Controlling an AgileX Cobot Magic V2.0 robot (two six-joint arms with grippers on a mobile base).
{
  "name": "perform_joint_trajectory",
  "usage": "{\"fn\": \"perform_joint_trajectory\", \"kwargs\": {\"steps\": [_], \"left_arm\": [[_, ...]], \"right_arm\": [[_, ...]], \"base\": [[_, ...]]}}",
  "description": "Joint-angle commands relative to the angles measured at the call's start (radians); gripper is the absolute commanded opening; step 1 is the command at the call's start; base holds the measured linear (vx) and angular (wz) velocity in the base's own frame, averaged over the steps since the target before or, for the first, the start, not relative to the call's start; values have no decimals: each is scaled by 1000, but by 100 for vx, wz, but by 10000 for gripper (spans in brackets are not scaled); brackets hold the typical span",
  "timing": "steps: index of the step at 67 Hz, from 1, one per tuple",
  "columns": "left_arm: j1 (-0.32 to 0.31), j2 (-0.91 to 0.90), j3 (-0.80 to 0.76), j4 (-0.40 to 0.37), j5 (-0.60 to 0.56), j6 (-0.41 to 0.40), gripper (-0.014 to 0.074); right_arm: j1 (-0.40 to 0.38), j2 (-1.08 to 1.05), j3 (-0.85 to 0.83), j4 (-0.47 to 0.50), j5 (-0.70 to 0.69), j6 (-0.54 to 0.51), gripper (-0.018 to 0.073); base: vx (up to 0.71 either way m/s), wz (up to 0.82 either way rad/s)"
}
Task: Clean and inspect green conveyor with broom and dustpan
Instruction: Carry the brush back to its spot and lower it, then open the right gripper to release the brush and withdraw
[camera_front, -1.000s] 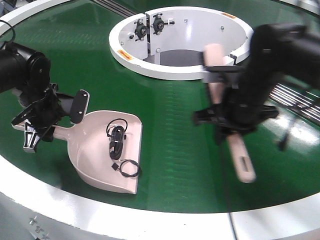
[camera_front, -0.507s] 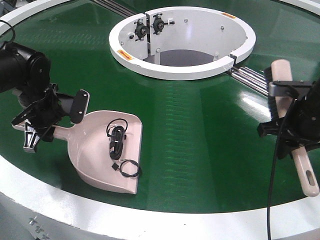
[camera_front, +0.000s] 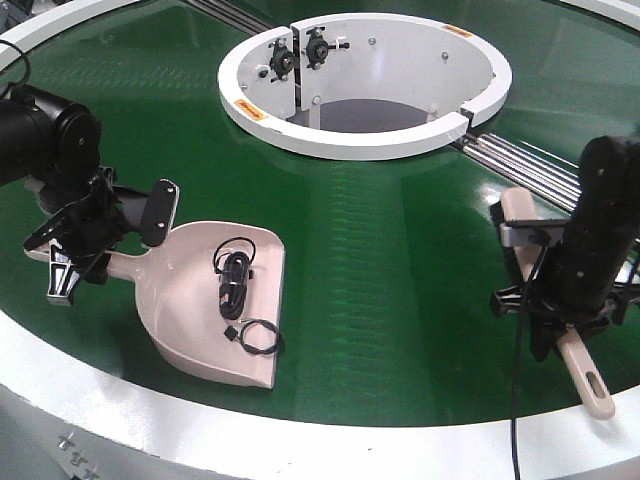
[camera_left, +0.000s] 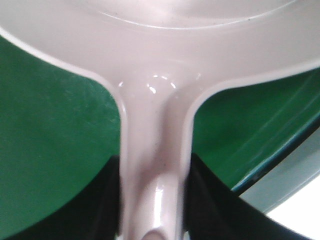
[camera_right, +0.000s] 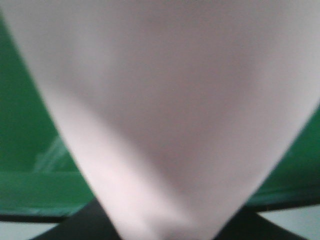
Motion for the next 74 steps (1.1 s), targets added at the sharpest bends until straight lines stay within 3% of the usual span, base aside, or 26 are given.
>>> {"fn": "perform_joint_trajectory", "kwargs": {"steps": [1, 13, 21, 38, 51, 59, 74], "left_arm": [[-8, -58, -28, -16, -16, -4, 35], [-8, -58, -28, -16, -16, -4, 35], [-8, -58, -28, -16, -16, -4, 35], [-8, -58, -28, -16, -16, -4, 35], [-8, -58, -28, -16, -16, -4, 35], [-8, -58, -28, -16, -16, -4, 35], [-8, -58, -28, -16, -16, -4, 35]], "right_arm": [[13, -11, -23, -32, 75, -12, 1], [19, 27, -24, -58, 75, 11, 36], [19, 29, -26, -58, 75, 15, 108], [19, 29, -57, -57, 75, 33, 412], [19, 10, -81, -62, 50, 33, 580], [19, -37, -84, -62, 5, 32, 610], [19, -186, -65, -62, -30, 28, 580]], "base": [[0, 0], [0, 0], [0, 0], [0, 0], [0, 0], [0, 0], [0, 0]]}}
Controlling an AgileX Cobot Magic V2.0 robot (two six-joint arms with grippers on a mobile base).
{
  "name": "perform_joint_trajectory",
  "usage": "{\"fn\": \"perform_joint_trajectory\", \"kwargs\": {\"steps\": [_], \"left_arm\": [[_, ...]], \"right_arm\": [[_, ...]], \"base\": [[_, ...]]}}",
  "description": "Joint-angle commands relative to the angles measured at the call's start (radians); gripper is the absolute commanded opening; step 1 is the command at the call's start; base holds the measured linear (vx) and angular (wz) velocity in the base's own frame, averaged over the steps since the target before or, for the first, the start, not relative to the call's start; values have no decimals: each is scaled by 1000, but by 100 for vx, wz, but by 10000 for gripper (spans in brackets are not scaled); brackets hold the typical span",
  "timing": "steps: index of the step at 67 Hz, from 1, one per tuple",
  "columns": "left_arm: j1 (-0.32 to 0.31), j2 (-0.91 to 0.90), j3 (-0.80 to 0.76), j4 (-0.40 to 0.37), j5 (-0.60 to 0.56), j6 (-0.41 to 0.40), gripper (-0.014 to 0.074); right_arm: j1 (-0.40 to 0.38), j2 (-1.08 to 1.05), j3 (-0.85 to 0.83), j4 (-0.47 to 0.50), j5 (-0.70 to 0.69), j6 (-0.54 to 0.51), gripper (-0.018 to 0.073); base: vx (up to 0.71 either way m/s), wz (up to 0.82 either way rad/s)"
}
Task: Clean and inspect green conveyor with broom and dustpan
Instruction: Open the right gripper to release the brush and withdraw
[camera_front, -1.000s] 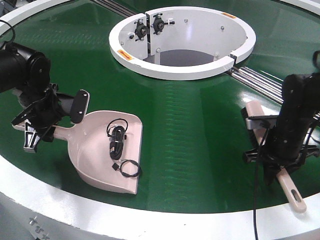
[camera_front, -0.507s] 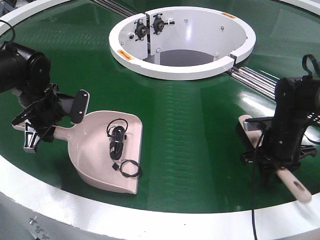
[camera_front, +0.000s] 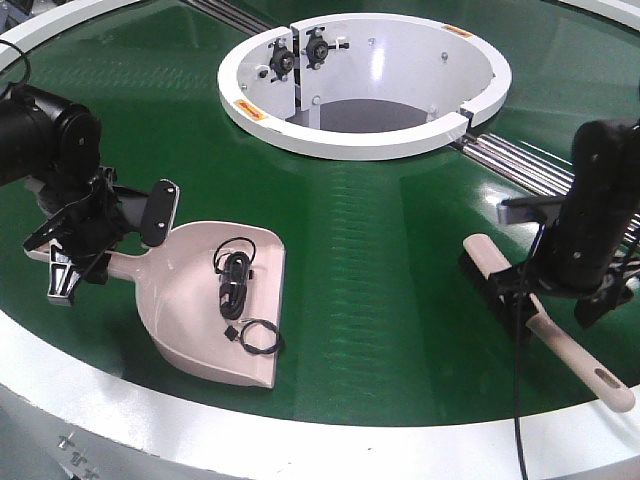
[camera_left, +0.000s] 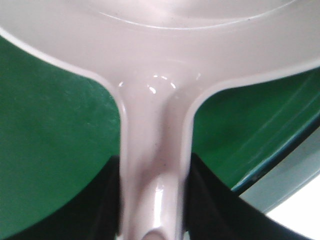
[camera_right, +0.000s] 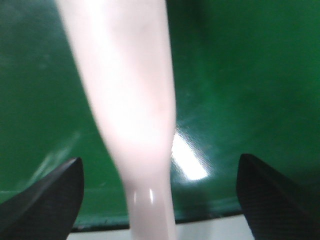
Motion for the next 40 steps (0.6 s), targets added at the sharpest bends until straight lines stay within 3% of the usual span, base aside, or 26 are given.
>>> {"fn": "perform_joint_trajectory", "kwargs": {"steps": [1, 16, 40], "left_arm": [[-8, -58, -28, -15, -16, -4, 35], [-8, -58, -28, -15, -16, -4, 35], [-8, -58, -28, -15, -16, -4, 35]], "right_arm": [[-2, -122, -12, -9, -12, -7, 578], [-2, -365, 67, -4, -125, -20, 557], [-2, -792, 289, 8, -437, -49, 557]], "base": [[0, 0], [0, 0], [0, 0]]}}
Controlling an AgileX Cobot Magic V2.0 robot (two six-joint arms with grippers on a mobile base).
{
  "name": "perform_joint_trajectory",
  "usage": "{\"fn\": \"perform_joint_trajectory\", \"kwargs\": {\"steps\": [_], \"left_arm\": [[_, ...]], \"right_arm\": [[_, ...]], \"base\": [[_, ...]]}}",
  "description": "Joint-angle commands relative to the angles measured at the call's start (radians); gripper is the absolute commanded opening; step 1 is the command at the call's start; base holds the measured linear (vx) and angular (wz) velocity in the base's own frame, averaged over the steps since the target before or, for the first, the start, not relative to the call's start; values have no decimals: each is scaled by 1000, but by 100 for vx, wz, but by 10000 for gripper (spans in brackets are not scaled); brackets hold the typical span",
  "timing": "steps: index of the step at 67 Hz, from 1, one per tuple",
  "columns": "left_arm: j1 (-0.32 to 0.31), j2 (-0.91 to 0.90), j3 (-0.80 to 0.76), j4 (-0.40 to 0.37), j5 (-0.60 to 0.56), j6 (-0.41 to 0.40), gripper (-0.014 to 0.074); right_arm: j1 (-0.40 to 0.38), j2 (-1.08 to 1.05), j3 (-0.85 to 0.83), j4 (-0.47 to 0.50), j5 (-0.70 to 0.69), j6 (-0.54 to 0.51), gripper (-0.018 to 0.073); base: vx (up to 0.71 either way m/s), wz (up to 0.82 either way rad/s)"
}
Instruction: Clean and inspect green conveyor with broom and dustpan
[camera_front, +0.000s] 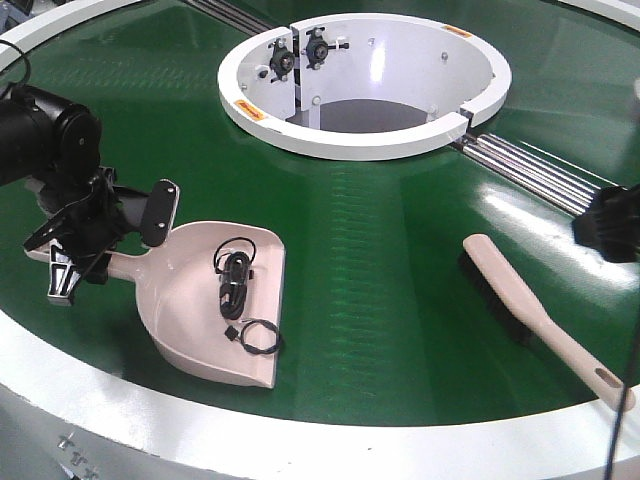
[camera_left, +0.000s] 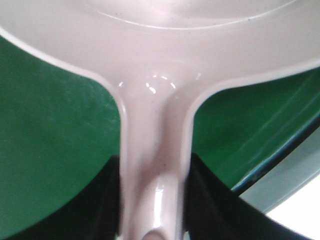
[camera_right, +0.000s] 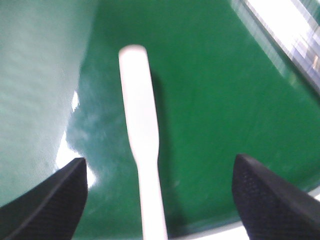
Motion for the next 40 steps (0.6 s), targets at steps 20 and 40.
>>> {"fn": "perform_joint_trajectory", "kwargs": {"steps": [20, 40], "left_arm": [[-8, -58, -28, -14, -16, -4, 35], [-8, -58, -28, -14, -16, -4, 35]], "right_arm": [[-2, -445, 252, 103, -325, -95, 557], [-2, -766, 466, 187, -447, -156, 549]], "base": [[0, 0], [0, 0]]}}
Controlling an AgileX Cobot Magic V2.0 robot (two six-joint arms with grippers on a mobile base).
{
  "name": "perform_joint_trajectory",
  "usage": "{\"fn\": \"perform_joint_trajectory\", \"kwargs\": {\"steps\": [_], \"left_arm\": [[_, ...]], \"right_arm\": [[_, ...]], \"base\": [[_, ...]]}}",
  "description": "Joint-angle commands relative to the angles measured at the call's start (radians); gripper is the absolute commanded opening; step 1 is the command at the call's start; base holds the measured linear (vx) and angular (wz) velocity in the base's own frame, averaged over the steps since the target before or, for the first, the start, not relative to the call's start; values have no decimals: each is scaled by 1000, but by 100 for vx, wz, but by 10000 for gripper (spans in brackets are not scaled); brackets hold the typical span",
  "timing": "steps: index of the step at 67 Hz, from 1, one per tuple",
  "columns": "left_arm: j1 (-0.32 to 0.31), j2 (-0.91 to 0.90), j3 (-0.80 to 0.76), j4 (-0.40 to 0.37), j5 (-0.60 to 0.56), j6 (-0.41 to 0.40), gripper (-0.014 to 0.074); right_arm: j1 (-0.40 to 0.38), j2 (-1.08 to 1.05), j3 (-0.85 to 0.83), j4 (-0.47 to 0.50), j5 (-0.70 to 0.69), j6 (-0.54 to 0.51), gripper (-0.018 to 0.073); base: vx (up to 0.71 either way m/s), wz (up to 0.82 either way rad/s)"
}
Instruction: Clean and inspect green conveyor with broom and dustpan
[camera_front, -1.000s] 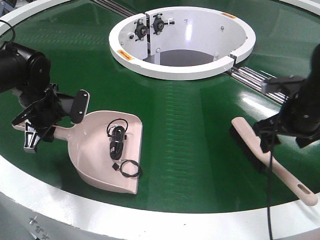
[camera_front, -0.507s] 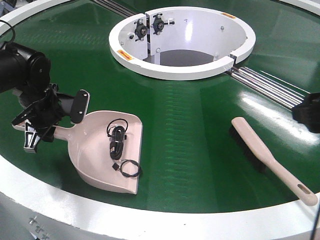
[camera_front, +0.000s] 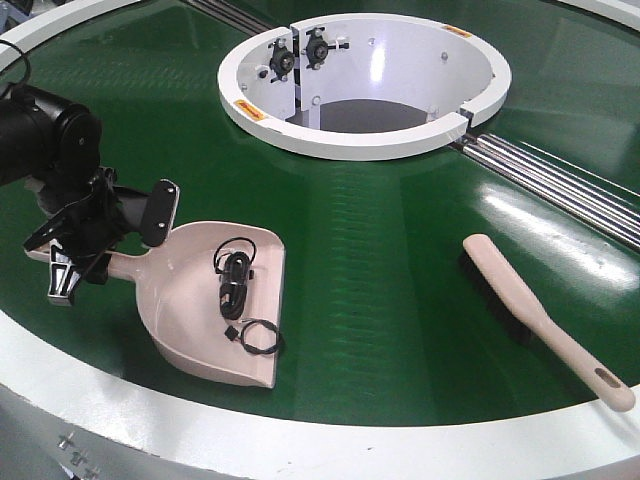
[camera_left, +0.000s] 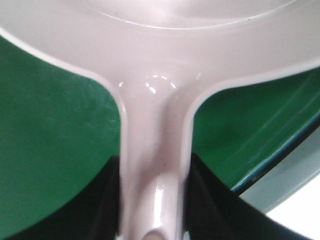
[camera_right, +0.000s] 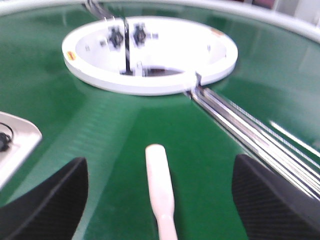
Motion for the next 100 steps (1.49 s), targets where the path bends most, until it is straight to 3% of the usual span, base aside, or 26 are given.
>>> {"fn": "perform_joint_trajectory", "kwargs": {"steps": [1, 31, 100], "left_arm": [[-8, -58, -28, -14, -16, -4, 35], [-8, -58, -28, -14, -16, -4, 35], [-7, -57, -28, -28, -16, -4, 35]], "right_arm": [[-2, -73, 32, 28, -112, -20, 548], [-2, -307, 250, 31, -194, -20, 505], [-2, -307, 250, 31, -203, -20, 505]], "base": [[0, 0], [0, 0], [0, 0]]}}
